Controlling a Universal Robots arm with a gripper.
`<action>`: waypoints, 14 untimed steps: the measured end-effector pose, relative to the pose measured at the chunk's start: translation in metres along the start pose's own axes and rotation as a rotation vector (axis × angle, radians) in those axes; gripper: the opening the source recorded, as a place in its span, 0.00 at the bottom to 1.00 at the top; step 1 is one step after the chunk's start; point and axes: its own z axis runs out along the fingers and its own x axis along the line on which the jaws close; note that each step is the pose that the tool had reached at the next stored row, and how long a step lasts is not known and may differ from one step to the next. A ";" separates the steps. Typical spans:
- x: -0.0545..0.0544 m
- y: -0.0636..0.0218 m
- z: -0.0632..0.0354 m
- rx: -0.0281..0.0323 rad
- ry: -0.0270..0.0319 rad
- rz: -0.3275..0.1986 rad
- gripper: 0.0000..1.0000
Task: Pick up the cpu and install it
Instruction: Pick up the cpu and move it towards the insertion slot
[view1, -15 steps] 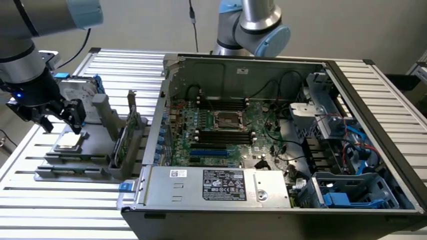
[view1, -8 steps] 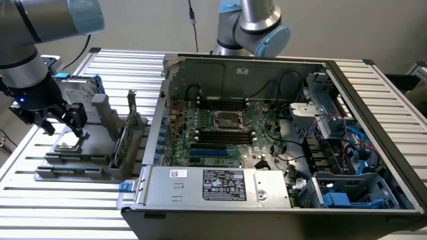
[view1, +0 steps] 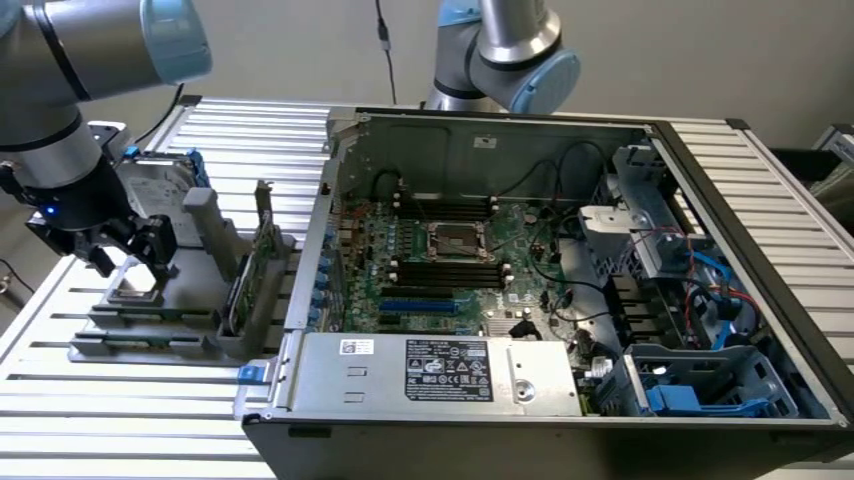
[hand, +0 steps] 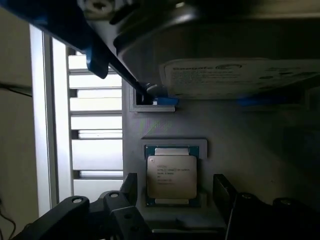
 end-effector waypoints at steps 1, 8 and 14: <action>0.000 0.0002 0.0003 0.0000 0.0014 0.004 0.71; 0.005 0.0006 0.0048 -0.0047 0.0028 0.012 0.71; 0.004 0.0005 0.0083 -0.0071 0.0032 0.012 0.71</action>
